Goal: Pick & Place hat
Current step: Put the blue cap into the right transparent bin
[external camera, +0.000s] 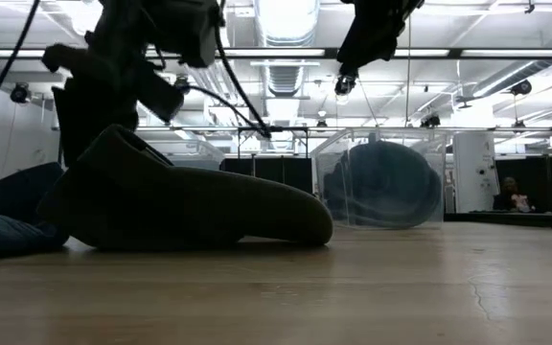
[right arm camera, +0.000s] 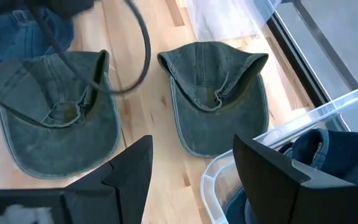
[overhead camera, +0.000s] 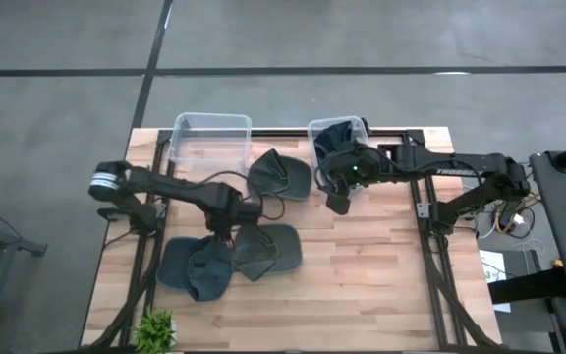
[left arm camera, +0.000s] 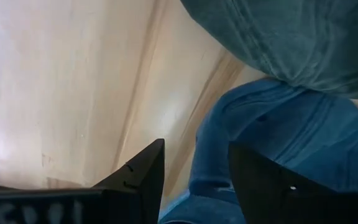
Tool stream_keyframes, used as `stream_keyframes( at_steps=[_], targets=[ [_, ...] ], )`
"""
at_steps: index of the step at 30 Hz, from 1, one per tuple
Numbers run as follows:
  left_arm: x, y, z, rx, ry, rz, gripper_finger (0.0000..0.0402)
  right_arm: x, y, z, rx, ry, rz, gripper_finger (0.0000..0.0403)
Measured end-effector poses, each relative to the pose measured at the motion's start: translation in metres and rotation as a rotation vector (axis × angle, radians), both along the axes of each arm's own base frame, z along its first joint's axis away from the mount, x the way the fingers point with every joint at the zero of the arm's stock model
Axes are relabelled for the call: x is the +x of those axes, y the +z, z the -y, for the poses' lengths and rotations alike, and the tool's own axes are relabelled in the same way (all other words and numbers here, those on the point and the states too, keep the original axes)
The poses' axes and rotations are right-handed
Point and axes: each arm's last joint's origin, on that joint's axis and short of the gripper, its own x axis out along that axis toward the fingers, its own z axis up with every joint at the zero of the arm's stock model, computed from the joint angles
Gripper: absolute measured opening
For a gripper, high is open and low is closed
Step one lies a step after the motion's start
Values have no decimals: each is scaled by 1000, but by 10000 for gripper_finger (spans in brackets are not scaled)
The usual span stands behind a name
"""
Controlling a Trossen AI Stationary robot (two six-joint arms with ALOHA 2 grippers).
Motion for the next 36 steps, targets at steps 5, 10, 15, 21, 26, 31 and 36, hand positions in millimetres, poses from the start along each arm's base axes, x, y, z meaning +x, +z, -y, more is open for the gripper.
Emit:
stream_keyframes(
  at_steps=[5, 10, 15, 21, 26, 31, 36],
  targets=[
    [7, -16, 1, -2, -23, -65, 168, 0, 1, 0, -2, 2, 5, 219],
    [11, -27, 3, -61, -35, -107, 168, 0, 1, 0, -3, 3, 9, 219],
    [15, -37, 4, -96, -32, -147, 168, 0, 1, 0, -4, 3, 9, 219],
    [17, -44, 4, -74, -60, -171, 132, 0, 1, 0, -4, 3, 10, 219],
    [16, -43, 3, -59, -114, -163, 27, 0, 0, 0, -4, 3, 10, 219],
    [14, -39, 2, -43, -128, -156, 7, 0, -3, 0, -3, 3, 2, 219],
    [13, -22, 1, 4, -135, -154, 4, 0, -5, 0, -3, 3, -5, 219]
  ],
)
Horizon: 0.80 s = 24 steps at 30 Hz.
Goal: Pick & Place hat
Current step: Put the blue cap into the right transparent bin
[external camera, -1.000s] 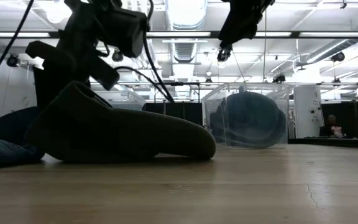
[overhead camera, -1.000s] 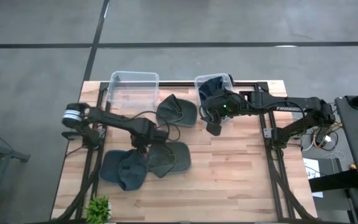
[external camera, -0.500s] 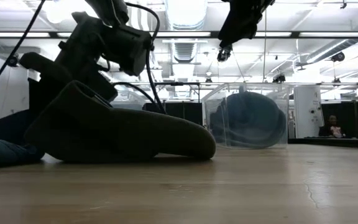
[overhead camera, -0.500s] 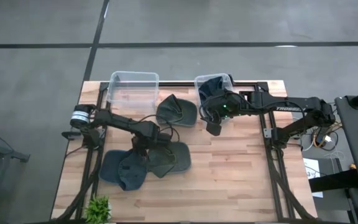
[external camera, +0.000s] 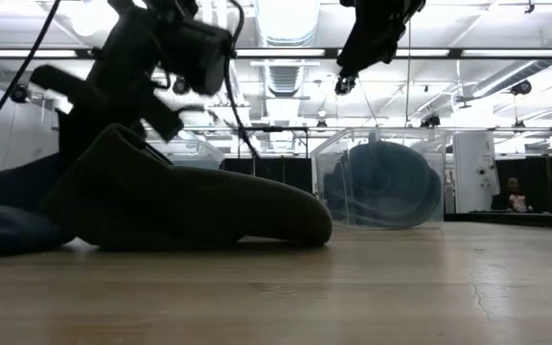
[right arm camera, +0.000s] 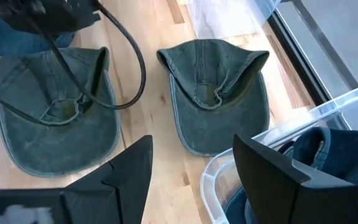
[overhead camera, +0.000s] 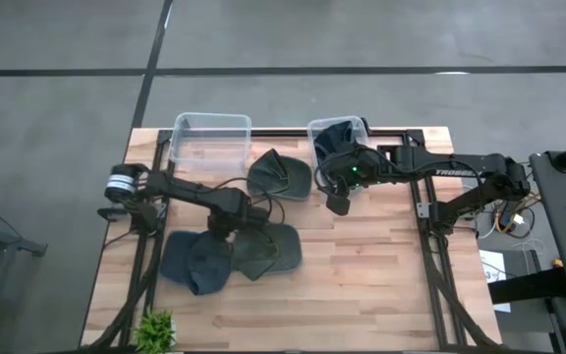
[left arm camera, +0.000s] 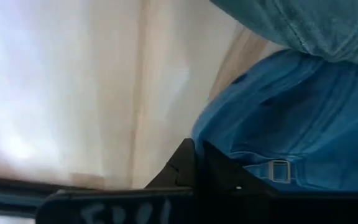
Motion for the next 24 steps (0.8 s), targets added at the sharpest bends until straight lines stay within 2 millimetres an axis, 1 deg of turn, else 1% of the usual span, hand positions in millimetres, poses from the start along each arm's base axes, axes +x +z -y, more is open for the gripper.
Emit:
stream_keyframes(
  at_steps=[3, 6, 13, 19, 24],
  targets=[
    [2, 18, 0, 17, -6, 44, 3, 0, 1, 0, -6, 5, 7, 219],
    [2, 42, -1, 44, -8, 92, 2, 1, 1, 0, -7, 6, 12, 219],
    [-3, 113, -5, 139, 24, 276, 1, 1, 2, 0, -24, 23, 14, 219],
    [-15, 171, -8, 215, 37, 492, 1, 1, 2, 0, -49, 49, 9, 219],
    [-30, 217, -11, 290, 34, 689, 1, 2, 2, 0, -85, 85, 9, 219]
  ],
)
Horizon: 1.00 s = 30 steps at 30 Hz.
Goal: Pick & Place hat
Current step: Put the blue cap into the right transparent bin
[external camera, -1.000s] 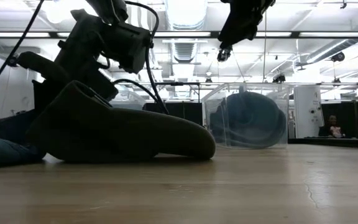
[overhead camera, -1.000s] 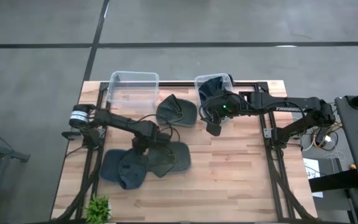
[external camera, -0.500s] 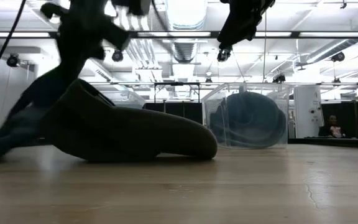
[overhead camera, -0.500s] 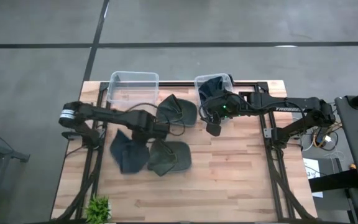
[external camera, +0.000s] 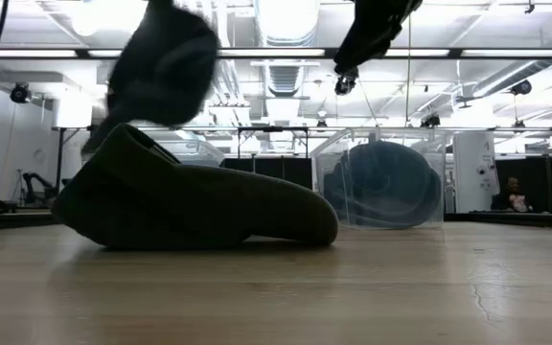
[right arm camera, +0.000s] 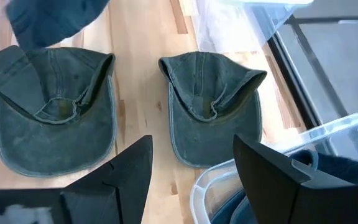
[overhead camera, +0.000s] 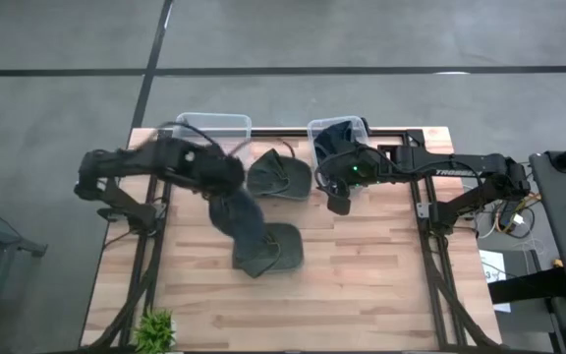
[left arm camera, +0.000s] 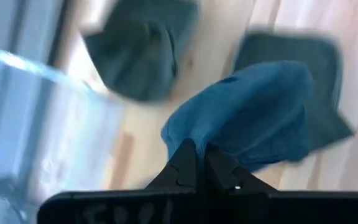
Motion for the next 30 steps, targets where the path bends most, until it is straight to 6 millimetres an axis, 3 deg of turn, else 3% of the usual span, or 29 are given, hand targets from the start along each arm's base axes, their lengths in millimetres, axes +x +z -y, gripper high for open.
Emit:
stream_keyframes(
  at_steps=[6, 12, 18, 25, 30],
  targets=[
    [-23, 51, -5, 128, 20, 290, 1, 0, -7, 0, -48, 52, -20, 219],
    [-42, 85, -11, 250, 134, 544, 1, 0, -20, 0, -21, 28, -47, 219],
    [-53, 109, -13, 278, 229, 768, 1, 9, -19, 1, -80, 66, 71, 209],
    [-53, 127, -11, 244, 147, 935, 1, 21, -18, 0, -214, 141, 268, 189],
    [-52, 133, -10, 236, 105, 997, 1, 24, -28, 2, -374, 174, 308, 175]
  ],
)
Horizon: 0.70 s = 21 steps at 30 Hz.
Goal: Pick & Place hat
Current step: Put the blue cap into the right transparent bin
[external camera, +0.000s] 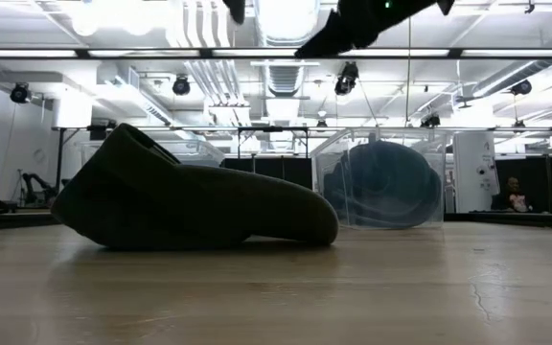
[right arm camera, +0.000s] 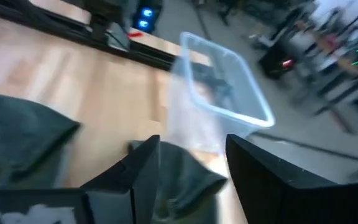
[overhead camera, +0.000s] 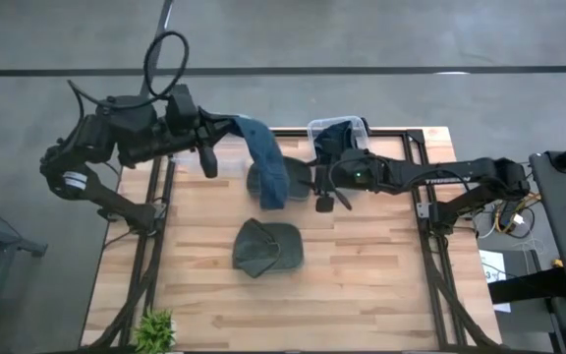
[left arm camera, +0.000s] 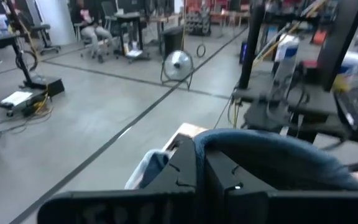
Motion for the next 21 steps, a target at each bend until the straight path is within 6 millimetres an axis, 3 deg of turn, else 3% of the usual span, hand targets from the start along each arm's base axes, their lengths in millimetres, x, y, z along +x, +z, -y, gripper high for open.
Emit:
stream_keyframes(
  at_steps=[4, 9, 16, 21],
  targets=[
    [1, 8, 0, 1, -6, 79, 1, 1, -15, 3, -71, -43, 36, 167],
    [1, 15, 1, 23, -25, 140, 1, 8, -20, 6, -34, -67, 116, 167],
    [3, 19, 1, 21, -26, 193, 1, 25, -14, -9, -363, 78, 106, 193],
    [6, 23, 1, 33, -26, 232, 1, 46, -25, -13, -433, 146, 82, 203]
  ],
)
